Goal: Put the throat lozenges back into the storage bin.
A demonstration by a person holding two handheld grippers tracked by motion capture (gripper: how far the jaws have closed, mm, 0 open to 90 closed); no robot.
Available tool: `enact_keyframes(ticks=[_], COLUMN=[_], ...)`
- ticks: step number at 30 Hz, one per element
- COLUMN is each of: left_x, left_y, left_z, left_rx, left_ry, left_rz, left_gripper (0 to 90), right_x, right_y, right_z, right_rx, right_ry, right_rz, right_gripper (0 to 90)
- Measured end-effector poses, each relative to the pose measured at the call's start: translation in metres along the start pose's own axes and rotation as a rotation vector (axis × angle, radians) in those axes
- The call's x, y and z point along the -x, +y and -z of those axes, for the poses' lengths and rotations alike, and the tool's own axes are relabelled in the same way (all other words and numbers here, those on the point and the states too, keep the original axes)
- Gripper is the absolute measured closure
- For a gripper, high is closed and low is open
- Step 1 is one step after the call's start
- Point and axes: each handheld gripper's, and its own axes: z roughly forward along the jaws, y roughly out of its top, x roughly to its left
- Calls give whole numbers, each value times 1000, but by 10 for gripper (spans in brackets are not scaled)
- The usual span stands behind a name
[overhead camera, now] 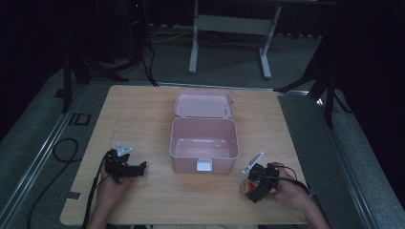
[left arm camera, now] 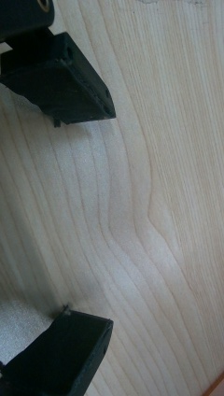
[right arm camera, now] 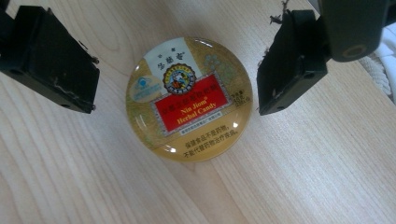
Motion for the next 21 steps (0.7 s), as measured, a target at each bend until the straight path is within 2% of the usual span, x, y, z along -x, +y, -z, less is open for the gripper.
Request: enact_keyframes(ticks=[21], left_x=[0], left_y=[0], left_z=[0], left_rx=[0], left_ry=[0], left_rz=[1], left_gripper=[29], right_x=[-2], right_y=[3], right_z=[-15], right_rx=[-41], right_ry=[19], right_rz=[21], right_gripper=[132])
